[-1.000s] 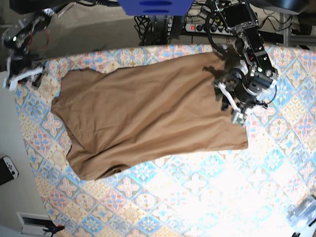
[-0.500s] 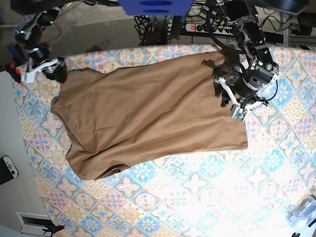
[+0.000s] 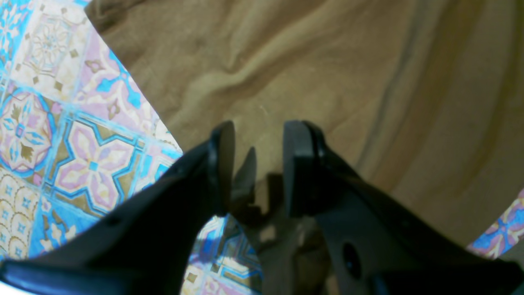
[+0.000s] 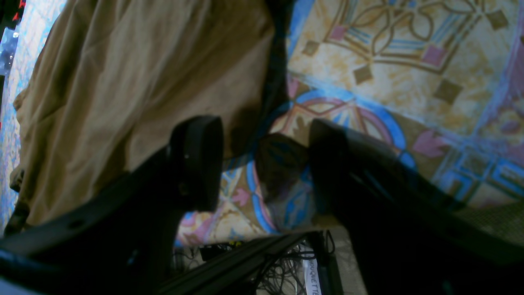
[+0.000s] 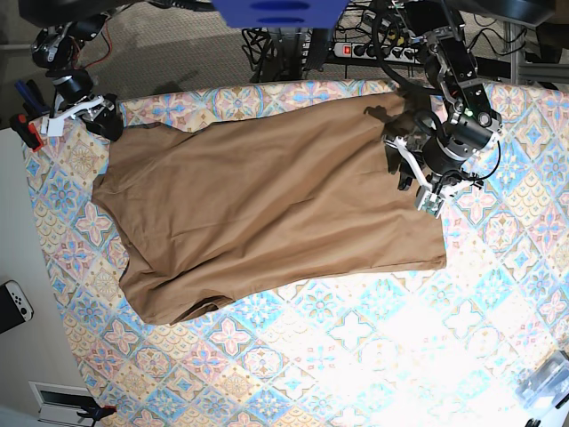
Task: Layout the t-shirt on the table in an organized manner, then fold the t-shirt properly
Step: 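Grasp the shirt edge corners with both grippers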
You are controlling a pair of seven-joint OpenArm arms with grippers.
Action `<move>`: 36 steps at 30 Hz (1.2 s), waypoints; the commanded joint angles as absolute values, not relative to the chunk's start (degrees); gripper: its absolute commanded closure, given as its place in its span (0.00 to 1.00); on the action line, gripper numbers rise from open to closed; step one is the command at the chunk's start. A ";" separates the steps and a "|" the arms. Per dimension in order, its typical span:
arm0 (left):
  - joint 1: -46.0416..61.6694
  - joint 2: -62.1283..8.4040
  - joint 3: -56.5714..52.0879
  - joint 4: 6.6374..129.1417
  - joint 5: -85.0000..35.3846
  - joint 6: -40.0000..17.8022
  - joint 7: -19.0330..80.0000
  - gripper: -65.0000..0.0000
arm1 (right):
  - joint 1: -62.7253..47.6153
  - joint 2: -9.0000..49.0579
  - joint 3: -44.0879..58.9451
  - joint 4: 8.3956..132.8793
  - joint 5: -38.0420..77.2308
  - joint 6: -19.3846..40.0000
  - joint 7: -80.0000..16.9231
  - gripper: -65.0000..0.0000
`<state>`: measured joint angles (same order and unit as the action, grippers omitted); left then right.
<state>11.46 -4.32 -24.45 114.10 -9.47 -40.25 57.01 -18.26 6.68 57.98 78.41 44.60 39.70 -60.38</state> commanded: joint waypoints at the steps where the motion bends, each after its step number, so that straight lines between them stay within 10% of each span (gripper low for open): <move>1: 11.03 -4.62 -24.57 115.12 -10.24 -40.00 55.87 0.70 | -17.89 7.16 56.92 78.46 42.15 38.90 -62.29 0.49; 14: 12.35 -4.70 -24.57 115.30 -10.51 -40.00 55.87 0.70 | -14.20 7.16 53.93 78.46 42.15 38.90 -62.37 0.50; 22: 20.62 -4.62 -25.54 120.04 -18.15 -40.00 55.52 0.70 | -14.37 7.34 53.93 78.46 42.15 38.90 -62.37 0.89; 28: 27.91 -4.70 -36.79 119.78 -33.89 -40.00 55.96 0.68 | -14.46 7.34 53.93 78.64 39.43 38.90 -62.37 0.71; 36: 33.19 -4.62 -38.90 116.88 -30.20 -40.00 55.52 0.32 | -14.37 7.34 53.49 78.90 34.77 38.99 -62.37 0.64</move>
